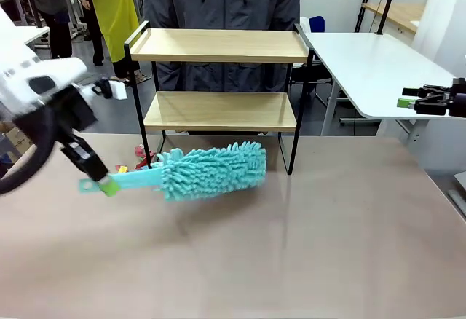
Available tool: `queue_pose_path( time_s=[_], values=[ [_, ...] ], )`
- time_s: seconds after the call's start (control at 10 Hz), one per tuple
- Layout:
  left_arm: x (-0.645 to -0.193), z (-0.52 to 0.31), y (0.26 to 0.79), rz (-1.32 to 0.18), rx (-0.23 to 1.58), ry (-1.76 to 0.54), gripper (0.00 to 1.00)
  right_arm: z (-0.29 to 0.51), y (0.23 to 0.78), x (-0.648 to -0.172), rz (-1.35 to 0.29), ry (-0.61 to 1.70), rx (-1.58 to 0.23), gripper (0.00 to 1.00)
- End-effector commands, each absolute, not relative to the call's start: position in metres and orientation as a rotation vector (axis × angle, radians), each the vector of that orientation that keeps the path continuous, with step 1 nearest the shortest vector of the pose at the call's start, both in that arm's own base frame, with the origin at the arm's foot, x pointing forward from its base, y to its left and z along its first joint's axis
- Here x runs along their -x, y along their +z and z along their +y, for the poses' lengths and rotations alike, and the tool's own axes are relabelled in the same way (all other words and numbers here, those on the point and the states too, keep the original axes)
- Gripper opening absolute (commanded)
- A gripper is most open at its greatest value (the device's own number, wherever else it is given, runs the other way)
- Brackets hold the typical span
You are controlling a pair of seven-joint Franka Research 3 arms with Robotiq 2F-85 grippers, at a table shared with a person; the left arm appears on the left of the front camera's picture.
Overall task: Clean the shelf.
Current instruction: Clean the specific section of the Shelf indicated by the human with the Duster.
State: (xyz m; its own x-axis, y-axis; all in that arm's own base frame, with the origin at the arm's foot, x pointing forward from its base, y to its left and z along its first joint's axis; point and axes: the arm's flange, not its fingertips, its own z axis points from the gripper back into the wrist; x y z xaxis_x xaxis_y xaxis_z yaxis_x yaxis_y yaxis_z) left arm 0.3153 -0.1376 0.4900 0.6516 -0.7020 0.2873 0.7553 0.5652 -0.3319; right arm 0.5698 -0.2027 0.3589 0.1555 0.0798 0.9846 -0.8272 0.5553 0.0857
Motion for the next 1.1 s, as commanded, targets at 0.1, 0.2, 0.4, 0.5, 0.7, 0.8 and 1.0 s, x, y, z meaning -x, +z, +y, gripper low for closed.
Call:
queue_pose_path(
  time_s=[0.1,0.2,0.4,0.5,0.7,0.8,1.0],
  values=[
    [-0.303,-0.106,0.563,0.048,0.328,-0.977,0.13,-0.200,0.361,-0.571,-1.253,0.747,-0.744,1.00],
    [-0.299,-0.098,0.583,0.095,0.308,-1.040,0.13,-0.200,0.361,-0.571,-1.253,0.747,-0.744,1.00],
    [-0.299,-0.094,0.608,0.193,0.269,-1.122,0.13,-0.200,0.361,-0.571,-1.253,0.747,-0.744,1.00],
    [-0.301,-0.096,0.613,0.234,0.234,-1.132,0.13,-0.200,0.361,-0.571,-1.253,0.747,-0.744,1.00],
    [-0.309,-0.103,0.618,0.275,0.201,-1.130,0.13,-0.200,0.361,-0.571,-1.253,0.747,-0.744,1.00],
    [-0.312,-0.112,0.610,0.293,0.120,-1.142,0.13,-0.200,0.361,-0.571,-1.253,0.747,-0.744,1.00],
    [-0.301,-0.104,0.613,0.255,0.235,-1.110,0.13,-0.200,0.361,-0.571,-1.253,0.747,-0.744,1.00]
  ],
)
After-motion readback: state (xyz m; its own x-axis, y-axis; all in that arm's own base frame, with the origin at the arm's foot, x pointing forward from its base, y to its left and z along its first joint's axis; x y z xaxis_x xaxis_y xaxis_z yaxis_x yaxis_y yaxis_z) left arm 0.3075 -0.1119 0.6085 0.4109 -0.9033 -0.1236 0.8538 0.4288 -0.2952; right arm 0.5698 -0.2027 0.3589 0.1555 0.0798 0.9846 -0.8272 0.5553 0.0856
